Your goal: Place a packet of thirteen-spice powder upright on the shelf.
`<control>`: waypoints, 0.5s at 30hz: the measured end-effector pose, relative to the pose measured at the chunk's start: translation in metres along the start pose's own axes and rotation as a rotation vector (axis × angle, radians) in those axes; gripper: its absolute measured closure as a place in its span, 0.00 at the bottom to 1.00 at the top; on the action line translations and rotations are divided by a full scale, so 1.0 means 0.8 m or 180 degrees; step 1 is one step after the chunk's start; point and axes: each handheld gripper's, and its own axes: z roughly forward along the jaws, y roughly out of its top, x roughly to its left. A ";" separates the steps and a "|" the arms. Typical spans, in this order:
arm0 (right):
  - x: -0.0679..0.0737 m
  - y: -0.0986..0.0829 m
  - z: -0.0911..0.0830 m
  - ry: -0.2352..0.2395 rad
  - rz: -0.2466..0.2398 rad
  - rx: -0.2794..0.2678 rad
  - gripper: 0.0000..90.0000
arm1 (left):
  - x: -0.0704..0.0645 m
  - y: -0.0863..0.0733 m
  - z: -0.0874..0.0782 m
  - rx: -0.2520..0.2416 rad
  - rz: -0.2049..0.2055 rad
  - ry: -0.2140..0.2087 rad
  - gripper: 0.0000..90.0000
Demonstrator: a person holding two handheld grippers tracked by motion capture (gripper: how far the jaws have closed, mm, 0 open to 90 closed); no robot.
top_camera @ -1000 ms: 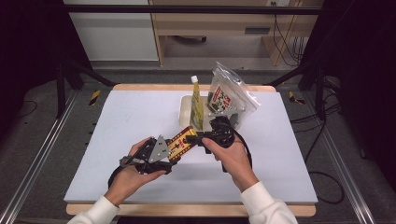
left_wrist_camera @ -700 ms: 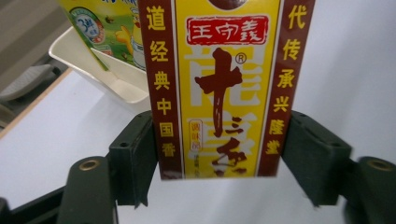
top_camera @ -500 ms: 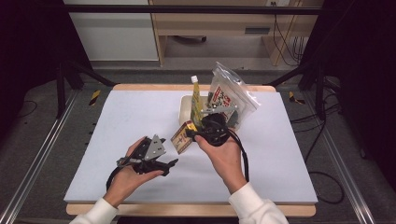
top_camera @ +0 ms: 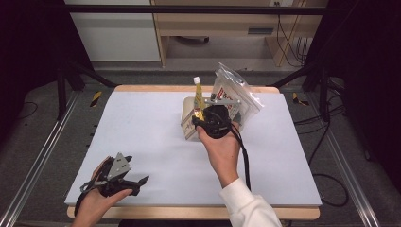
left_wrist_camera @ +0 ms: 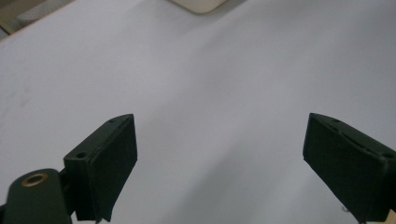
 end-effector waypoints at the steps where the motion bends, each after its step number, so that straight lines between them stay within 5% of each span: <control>1: 0.000 0.001 0.002 -0.0036 0.0012 -0.0019 0.76 | 0.001 -0.006 -0.003 0.0018 -0.0006 0.0040 0.10; 4: 0.004 0.004 0.009 -0.0136 0.0035 -0.0068 0.76 | 0.006 -0.017 -0.007 0.0025 -0.0122 0.0100 0.11; 15: 0.019 0.009 0.029 -0.0434 0.0084 -0.0218 0.76 | 0.010 -0.021 -0.006 0.0038 -0.0137 0.0133 0.11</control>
